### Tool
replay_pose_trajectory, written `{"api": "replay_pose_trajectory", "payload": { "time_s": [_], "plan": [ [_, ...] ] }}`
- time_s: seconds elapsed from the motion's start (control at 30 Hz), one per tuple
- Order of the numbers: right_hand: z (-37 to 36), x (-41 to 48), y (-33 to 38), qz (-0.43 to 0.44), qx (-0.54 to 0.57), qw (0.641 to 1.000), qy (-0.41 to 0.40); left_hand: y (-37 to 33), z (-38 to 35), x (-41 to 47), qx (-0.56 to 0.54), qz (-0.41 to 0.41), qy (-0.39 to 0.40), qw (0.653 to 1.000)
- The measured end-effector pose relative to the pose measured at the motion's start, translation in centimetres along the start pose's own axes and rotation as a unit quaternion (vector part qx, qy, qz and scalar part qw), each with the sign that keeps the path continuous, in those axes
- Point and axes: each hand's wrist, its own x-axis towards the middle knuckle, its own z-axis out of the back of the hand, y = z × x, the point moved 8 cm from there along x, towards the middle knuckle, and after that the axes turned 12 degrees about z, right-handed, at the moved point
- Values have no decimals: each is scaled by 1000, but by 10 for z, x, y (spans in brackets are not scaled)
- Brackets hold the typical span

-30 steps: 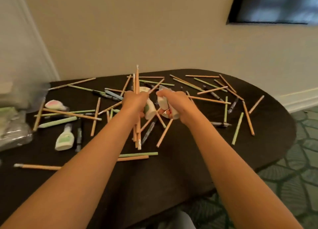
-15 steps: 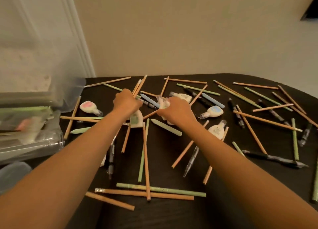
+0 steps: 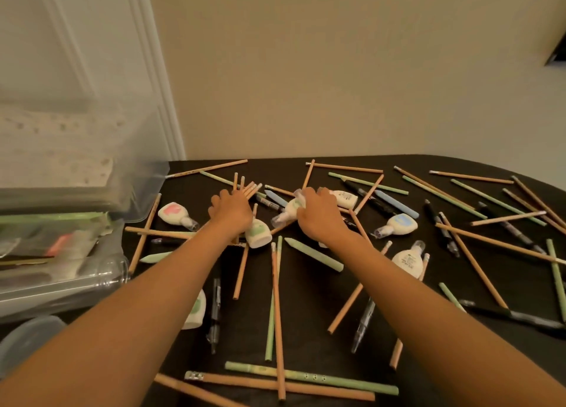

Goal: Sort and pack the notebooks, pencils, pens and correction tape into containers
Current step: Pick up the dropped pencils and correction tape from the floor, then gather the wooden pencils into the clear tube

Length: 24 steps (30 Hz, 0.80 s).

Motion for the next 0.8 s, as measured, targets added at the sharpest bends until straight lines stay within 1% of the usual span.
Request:
{"api": "replay_pose_trajectory", "payload": {
  "time_s": [0.07,0.13,0.17,0.23,0.3,0.33,0.4,0.47,0.53,0.57,0.6,0.7,0.8],
  "plan": [
    [0,-4,2,1,-22,1000,-5,2,-8,-4,16,-12,38,999],
    [1,-4,-6,-25,-58,998,-7,2,-10,-8,20,-32,84,996],
    [-1,-3,-12,-48,-63,997,2,1,-11,-7,13,-32,103,994],
    [-10,-2,-22,-75,-42,995,43,-3,-12,-8,-3,-47,127,991],
    [-17,-4,-19,-70,-19,995,68,-10,-6,-21,-58,-68,153,984],
    [-17,-6,-18,-77,-5,995,61,-12,-4,-30,-93,-68,179,977],
    [-13,-11,-16,-94,16,995,23,-10,5,-40,-160,-52,197,966],
    [-6,-17,-11,-106,26,994,-13,-5,17,-43,-209,-48,181,960],
    [0,-21,2,-98,45,993,-46,2,36,-45,-220,-52,143,964],
    [2,-21,7,-89,58,992,-62,4,42,-45,-205,-56,130,969],
    [5,-22,13,-81,74,991,-79,7,50,-47,-185,-64,111,974],
    [6,-28,35,-73,132,981,-119,27,78,-57,-65,-95,33,993],
    [-3,-38,62,-66,165,976,-123,62,93,-66,69,-108,0,992]
  ]
}}
